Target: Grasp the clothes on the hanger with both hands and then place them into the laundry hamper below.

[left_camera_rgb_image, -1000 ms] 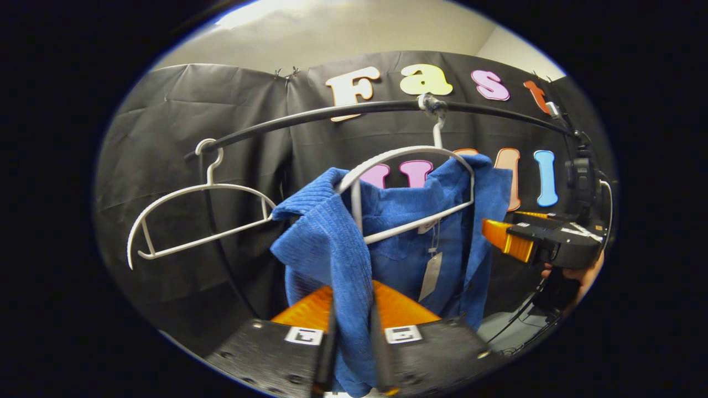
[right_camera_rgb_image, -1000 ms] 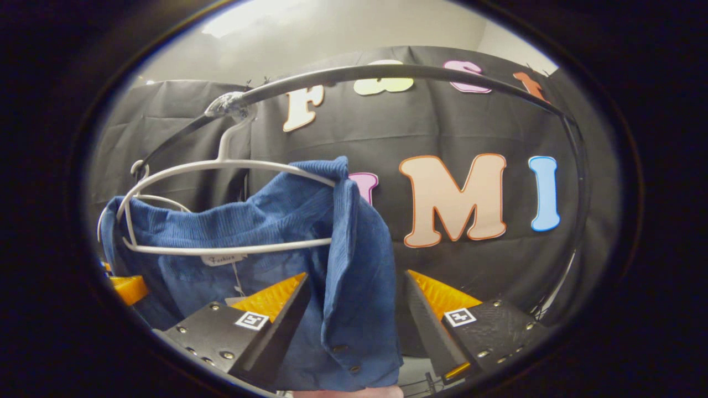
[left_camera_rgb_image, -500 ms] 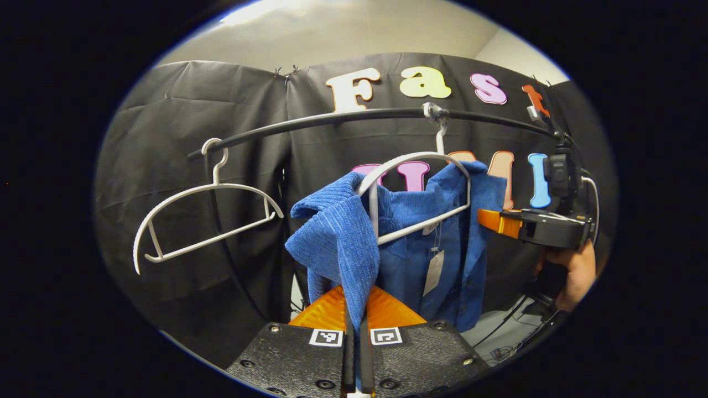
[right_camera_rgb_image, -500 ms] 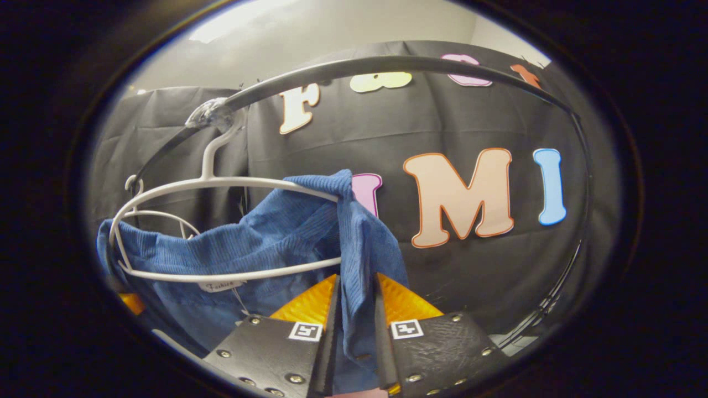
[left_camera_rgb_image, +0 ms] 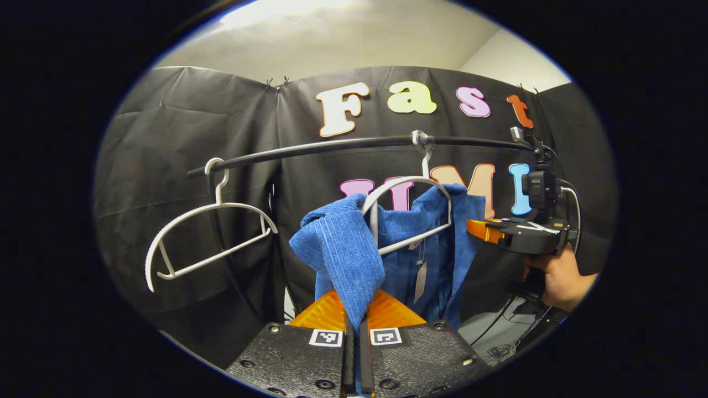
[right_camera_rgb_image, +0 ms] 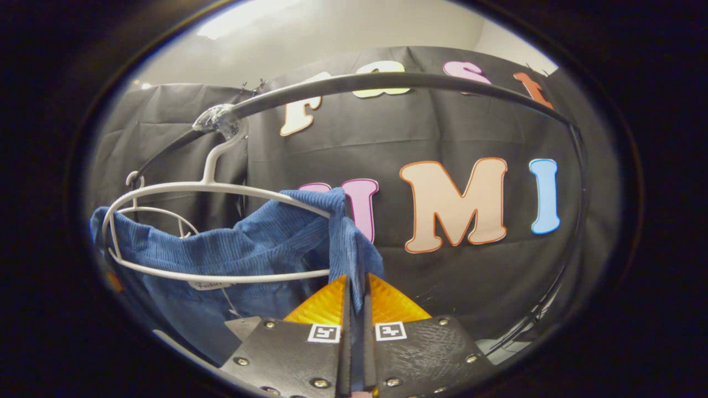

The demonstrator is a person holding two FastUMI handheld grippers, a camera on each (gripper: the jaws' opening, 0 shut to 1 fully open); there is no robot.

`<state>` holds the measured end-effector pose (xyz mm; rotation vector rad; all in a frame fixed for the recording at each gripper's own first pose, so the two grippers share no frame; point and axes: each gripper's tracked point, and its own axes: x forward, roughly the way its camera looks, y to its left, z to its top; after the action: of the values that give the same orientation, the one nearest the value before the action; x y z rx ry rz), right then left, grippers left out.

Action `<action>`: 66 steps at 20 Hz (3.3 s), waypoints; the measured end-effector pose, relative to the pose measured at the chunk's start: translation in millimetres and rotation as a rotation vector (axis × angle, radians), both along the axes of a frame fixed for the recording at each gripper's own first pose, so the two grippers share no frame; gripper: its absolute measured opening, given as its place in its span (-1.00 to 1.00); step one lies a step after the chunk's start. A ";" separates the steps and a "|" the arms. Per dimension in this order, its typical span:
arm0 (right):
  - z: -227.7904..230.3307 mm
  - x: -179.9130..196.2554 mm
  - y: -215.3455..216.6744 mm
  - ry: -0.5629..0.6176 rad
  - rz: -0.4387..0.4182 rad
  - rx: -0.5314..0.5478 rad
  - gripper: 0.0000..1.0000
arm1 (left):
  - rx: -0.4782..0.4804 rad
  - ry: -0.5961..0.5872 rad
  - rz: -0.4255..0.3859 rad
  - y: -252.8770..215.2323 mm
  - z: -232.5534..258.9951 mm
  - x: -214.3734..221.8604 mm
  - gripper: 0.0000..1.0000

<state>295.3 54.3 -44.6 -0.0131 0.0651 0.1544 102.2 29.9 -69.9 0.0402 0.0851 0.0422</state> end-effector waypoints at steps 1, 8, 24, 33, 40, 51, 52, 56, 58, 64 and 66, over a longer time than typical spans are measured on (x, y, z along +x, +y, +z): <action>-0.7 3.5 -5.9 -0.014 -0.032 -0.011 -0.83 | -0.003 -0.006 -0.012 0.1 2.8 -2.7 -0.91; 15.4 -9.1 -18.0 -0.049 -0.093 -0.014 -0.99 | -0.019 -0.042 -0.084 5.9 25.0 -15.4 -0.92; 14.2 20.0 -32.1 -0.052 -0.171 -0.085 -0.99 | -0.113 -0.084 -0.102 44.6 45.8 0.0 -0.96; 8.0 56.7 -42.5 -0.059 -0.203 -0.129 -1.00 | -0.185 -0.018 -0.027 62.4 7.5 22.9 -0.97; 8.3 93.4 -60.2 -0.068 -0.238 -0.158 -0.99 | -0.175 -0.032 0.014 71.1 4.3 44.8 -0.98; -38.7 95.9 -38.3 -0.019 -0.147 -0.203 -0.99 | -0.162 0.039 -0.016 47.6 -38.1 63.9 -0.97; -33.0 92.9 -37.9 -0.037 -0.145 -0.187 -0.99 | -0.157 0.035 -0.014 47.3 -35.7 64.0 -0.97; -18.4 75.8 -31.6 -0.088 -0.101 -0.112 -0.98 | -0.111 0.039 -0.020 51.1 -31.4 60.2 -0.97; -11.7 50.7 -25.6 -0.140 -0.091 -0.127 -0.50 | -0.113 0.043 -0.024 49.9 -30.5 60.0 -0.98; -49.1 77.7 -6.3 -0.029 -0.147 -0.192 -0.31 | -0.141 0.036 -0.021 55.4 -21.3 54.2 -0.97; -49.9 89.7 -18.1 -0.007 -0.197 -0.130 -0.37 | -0.145 0.033 -0.025 58.0 -19.1 52.1 -0.97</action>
<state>385.0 36.2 -94.5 -0.1370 0.0694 -0.0467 154.3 87.9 -89.0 -0.1027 0.1202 0.0108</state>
